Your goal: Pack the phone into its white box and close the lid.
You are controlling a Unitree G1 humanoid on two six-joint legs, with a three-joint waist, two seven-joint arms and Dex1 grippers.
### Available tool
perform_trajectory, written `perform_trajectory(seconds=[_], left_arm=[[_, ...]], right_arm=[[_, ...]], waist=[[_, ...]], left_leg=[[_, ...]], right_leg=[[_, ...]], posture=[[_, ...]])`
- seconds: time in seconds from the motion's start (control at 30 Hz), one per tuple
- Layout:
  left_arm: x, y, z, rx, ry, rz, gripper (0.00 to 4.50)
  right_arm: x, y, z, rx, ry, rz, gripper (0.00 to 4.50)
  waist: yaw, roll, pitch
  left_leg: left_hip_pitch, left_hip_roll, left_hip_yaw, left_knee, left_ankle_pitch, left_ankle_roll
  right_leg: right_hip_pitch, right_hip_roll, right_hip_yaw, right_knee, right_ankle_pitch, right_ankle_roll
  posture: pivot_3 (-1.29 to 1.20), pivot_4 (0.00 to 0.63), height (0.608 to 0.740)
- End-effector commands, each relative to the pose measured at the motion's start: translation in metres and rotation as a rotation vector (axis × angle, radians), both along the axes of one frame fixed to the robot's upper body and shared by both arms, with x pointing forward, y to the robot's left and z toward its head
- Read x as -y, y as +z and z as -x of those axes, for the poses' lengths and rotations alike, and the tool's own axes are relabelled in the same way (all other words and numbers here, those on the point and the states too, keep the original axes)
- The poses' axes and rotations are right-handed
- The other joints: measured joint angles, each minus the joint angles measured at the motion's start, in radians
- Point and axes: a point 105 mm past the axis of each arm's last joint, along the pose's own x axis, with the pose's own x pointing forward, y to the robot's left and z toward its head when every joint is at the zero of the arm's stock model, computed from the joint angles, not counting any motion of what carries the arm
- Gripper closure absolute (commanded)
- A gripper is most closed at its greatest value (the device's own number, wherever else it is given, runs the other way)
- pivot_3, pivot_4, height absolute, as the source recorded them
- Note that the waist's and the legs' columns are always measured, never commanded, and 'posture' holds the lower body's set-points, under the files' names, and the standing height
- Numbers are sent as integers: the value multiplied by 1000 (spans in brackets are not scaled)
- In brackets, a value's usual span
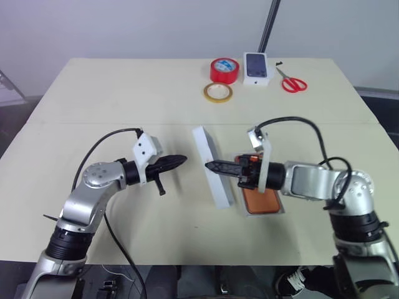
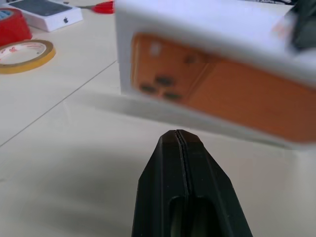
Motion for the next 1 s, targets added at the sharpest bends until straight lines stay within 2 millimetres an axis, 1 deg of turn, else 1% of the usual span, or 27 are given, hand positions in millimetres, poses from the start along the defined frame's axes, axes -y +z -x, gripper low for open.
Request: perform_trajectory(seconds=[0.03,0.07,0.13,0.17,0.23,0.27,0.3,0.37,0.47,0.53,0.6,0.63,0.67,0.73,0.77,0.8,0.83,0.9,0.97,1.0], left_arm=[[21,2,13,5,-77,13,4500],[26,0,14,-5,-95,11,4500],[35,-4,16,-19,-119,8,4500],[41,-7,16,-30,-135,5,4500],[55,-14,12,-43,-159,-18,4500],[63,-17,10,-52,-173,-27,4500],[68,-19,8,-52,-184,-34,4500],[81,-18,5,-51,-207,-30,4500],[100,-16,4,-59,-252,-7,4500],[108,-16,5,-61,-273,-6,4500],[115,-19,7,-64,-293,-10,4500],[117,-20,7,-66,-299,-12,4500],[119,-20,8,-69,-301,-10,4500],[120,-19,7,-76,-294,4,4500],[119,-17,6,-78,-288,14,4500],[118,-13,5,-80,-275,31,4500],[116,-11,4,-81,-267,43,4500],[107,-2,-2,-89,-213,83,4500],[94,2,-12,-96,-139,86,4500],[90,2,-14,-99,-118,82,4500]], right_arm=[[19,4,-9,-9,-105,4,3863],[24,7,-12,3,-117,15,3516],[31,12,-14,21,-133,34,2567],[35,16,-16,39,-134,53,2004],[43,24,-14,91,-106,135,998],[48,28,-11,125,-83,211,449],[52,31,-8,150,-67,274,37],[62,37,-5,185,-61,362,37],[89,45,-10,216,-134,481,37],[104,45,-13,239,-170,571,585],[114,40,-14,269,-175,675,1361],[116,38,-14,284,-167,712,1822],[118,36,-14,308,-160,752,2424],[118,34,-15,357,-142,810,3456],[118,32,-16,385,-132,847,4136],[119,32,-17,430,-123,895,4447],[119,31,-18,465,-114,927,4447],[124,24,-22,555,-88,1055,4447],[129,16,-23,593,-48,1140,4447],[131,13,-23,603,-34,1155,4447]], waist=[[3,0,0],[2,0,0],[1,1,0],[0,1,0],[2,2,0],[3,2,1],[4,3,0],[3,2,0],[3,2,0],[2,2,0],[0,2,0],[1,3,0],[1,3,0],[1,3,0],[2,3,0],[3,3,0],[4,3,0],[4,3,0],[4,3,0],[4,3,0]], left_leg=[[0,0,0,0,0,0],[0,-1,0,0,0,0],[0,-1,0,0,0,0],[0,0,0,0,0,0],[0,0,0,0,0,0],[0,0,1,0,0,0],[0,-1,1,0,0,0],[0,-1,1,0,0,0],[0,0,1,-1,0,1],[-1,0,1,-1,0,1],[0,0,1,-1,0,1],[0,0,2,-1,0,1],[0,0,1,-1,0,1],[0,0,1,-1,0,1],[0,0,1,-1,0,1],[0,0,1,-1,0,0],[0,0,1,-1,0,1],[0,0,1,-1,0,0],[0,0,1,-1,0,0],[0,0,1,-1,0,0]], right_leg=[[0,0,0,0,0,0],[0,0,0,0,0,0],[0,0,0,0,0,0],[0,0,0,0,0,0],[0,1,0,0,0,0],[0,1,0,0,0,0],[-1,1,0,0,0,0],[0,2,0,-1,0,0],[0,1,0,-2,0,0],[0,1,1,-1,0,0],[0,1,1,-1,0,0],[0,1,1,-1,0,0],[0,2,1,-1,0,0],[-1,2,2,-1,0,0],[-1,2,2,-1,0,0],[-1,1,2,-1,0,0],[-1,1,2,-1,0,0],[-1,1,2,-1,0,0],[-1,1,1,-1,0,0],[-1,1,1,-1,0,0]], posture=[[0,150,740],[0,150,740],[0,150,740],[0,150,740],[0,150,740],[0,150,740],[0,150,740],[0,150,740],[0,150,740],[0,150,740],[0,150,740],[0,150,740],[0,150,740],[0,150,740],[0,150,740],[0,150,740],[0,150,740],[0,150,740],[0,150,740],[0,150,740]])
